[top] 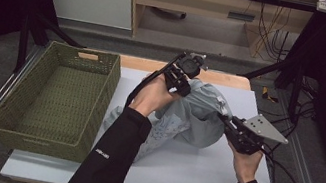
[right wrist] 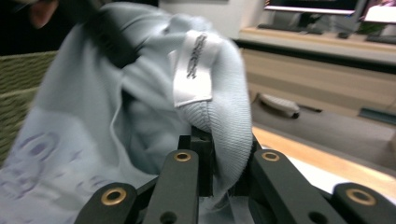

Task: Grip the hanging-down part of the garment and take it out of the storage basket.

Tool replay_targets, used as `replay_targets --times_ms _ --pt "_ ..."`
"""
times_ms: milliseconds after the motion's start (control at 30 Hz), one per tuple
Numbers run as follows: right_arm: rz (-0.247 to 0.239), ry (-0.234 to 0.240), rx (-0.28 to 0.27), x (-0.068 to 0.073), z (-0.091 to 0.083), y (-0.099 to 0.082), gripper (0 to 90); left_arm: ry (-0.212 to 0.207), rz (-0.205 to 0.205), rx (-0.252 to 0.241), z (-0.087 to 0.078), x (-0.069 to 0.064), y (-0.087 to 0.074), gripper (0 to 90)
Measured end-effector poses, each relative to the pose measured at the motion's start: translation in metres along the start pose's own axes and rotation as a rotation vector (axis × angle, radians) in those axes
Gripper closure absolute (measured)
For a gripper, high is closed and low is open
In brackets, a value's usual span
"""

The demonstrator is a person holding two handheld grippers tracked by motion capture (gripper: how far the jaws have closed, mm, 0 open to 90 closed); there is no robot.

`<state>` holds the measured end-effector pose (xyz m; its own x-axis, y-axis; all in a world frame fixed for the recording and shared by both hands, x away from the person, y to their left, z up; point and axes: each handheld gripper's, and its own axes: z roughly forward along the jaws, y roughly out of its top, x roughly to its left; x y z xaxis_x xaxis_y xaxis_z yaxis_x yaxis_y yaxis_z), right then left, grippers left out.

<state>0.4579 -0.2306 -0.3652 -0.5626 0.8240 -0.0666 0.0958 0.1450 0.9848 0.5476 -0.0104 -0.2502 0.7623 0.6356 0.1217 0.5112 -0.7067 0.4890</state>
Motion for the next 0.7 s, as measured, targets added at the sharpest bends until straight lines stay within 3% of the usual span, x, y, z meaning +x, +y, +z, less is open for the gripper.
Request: replay_targets --times_ms 33,100,133,200,233,267,300,333,367,600,700 --pt "0.0 0.0 0.0 0.0 0.0 0.0 82.9 0.0 0.002 0.001 0.001 0.001 -0.001 83.1" --pt "0.016 0.046 0.019 0.007 0.003 -0.006 78.5 0.001 0.0 0.004 0.002 0.003 -0.004 83.1" --pt "0.021 0.081 0.031 0.014 0.006 -0.011 69.3 0.004 -0.005 0.006 0.004 0.003 -0.005 83.1" --pt "0.029 0.099 0.028 0.019 0.007 -0.016 54.4 0.005 -0.007 0.015 0.006 0.007 -0.009 83.1" --pt "0.029 0.099 0.028 0.019 0.007 -0.016 54.4 0.007 -0.015 0.012 0.007 0.008 -0.011 83.1" --pt "0.041 0.102 0.001 0.022 0.006 -0.018 37.9 0.006 -0.017 0.013 0.008 0.01 -0.013 83.1" --pt "0.041 0.102 0.001 0.022 0.006 -0.018 37.9 0.004 -0.017 0.016 0.009 0.011 -0.014 83.1" --pt "0.043 0.098 0.001 0.023 0.005 -0.019 29.6 0.008 -0.024 0.009 0.01 0.013 -0.016 83.1" --pt "0.053 0.075 0.002 0.022 0.003 -0.02 13.5 0.004 -0.032 0.007 0.011 0.014 -0.018 83.1" --pt "0.091 0.076 -0.015 0.013 -0.011 -0.027 6.0 -0.012 -0.034 -0.003 0.017 0.016 -0.027 83.1" --pt "0.1 0.05 -0.026 0.006 -0.017 -0.036 4.9 -0.011 -0.029 -0.007 0.022 0.015 -0.032 83.0"
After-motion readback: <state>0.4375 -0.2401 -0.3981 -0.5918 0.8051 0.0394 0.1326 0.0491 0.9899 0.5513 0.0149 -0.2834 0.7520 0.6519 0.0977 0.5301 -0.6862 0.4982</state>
